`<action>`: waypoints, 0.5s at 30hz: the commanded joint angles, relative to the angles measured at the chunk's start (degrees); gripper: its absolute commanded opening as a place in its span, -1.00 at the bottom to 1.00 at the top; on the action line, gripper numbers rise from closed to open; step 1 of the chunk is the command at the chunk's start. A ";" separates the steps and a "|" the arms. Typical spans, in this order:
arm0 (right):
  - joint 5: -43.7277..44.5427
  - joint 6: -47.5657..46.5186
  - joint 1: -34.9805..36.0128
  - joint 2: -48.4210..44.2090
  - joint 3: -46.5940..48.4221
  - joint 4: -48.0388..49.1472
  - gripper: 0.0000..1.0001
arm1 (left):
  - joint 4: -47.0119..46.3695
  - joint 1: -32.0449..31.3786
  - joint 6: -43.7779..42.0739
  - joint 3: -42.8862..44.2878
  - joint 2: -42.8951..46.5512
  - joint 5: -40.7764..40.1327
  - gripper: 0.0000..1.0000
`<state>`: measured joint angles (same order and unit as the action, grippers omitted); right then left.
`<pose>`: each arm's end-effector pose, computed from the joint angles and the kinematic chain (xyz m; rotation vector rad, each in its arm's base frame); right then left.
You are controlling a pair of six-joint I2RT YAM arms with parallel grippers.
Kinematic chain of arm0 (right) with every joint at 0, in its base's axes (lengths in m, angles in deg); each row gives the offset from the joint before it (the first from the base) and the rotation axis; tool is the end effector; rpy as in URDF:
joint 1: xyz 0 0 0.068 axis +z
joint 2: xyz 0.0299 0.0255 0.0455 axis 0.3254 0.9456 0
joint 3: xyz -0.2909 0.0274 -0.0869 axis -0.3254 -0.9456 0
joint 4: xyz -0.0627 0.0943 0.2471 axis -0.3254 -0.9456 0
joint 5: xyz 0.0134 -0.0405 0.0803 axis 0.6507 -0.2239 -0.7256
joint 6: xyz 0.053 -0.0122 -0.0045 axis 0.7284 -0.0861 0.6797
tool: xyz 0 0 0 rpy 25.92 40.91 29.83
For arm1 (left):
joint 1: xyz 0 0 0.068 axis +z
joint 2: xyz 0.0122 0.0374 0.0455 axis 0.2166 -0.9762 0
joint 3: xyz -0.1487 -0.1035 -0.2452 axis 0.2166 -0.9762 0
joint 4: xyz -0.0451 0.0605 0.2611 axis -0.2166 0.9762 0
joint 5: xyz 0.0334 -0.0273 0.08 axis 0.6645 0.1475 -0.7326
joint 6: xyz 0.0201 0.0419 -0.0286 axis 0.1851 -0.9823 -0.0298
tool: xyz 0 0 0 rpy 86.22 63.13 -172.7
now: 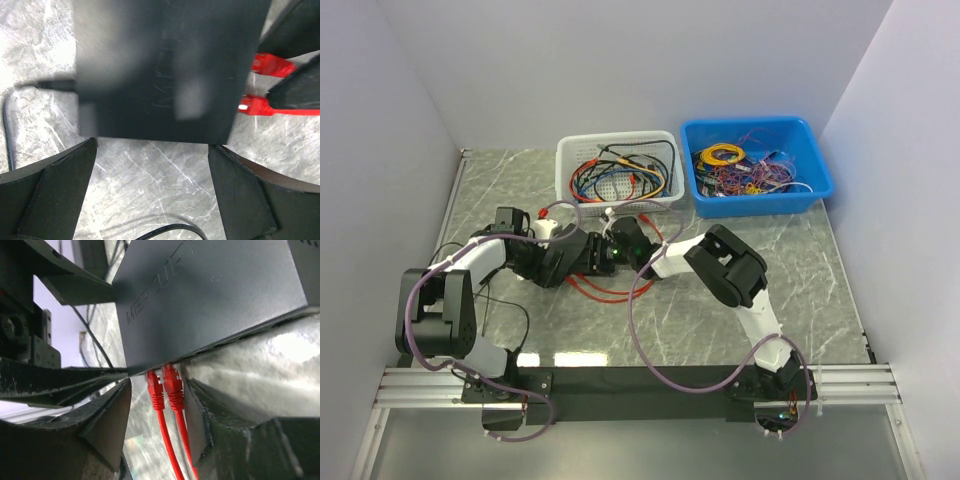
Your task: Pull the plug from the switch port
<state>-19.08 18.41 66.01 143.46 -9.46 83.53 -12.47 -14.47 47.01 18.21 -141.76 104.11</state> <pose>0.3178 0.3662 0.1269 -0.2310 2.3525 1.4970 0.2745 -0.0198 0.1900 0.6509 2.6236 -0.2945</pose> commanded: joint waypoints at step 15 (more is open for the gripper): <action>-0.45 13.24 -0.18 9.86 -0.12 17.09 -0.81 | -1.22 -0.42 0.53 -0.78 -0.20 3.59 0.99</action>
<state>-22.05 31.04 65.55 150.79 -9.78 99.18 -13.28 -14.49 47.09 18.06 -141.76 105.67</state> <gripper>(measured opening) 0.139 0.994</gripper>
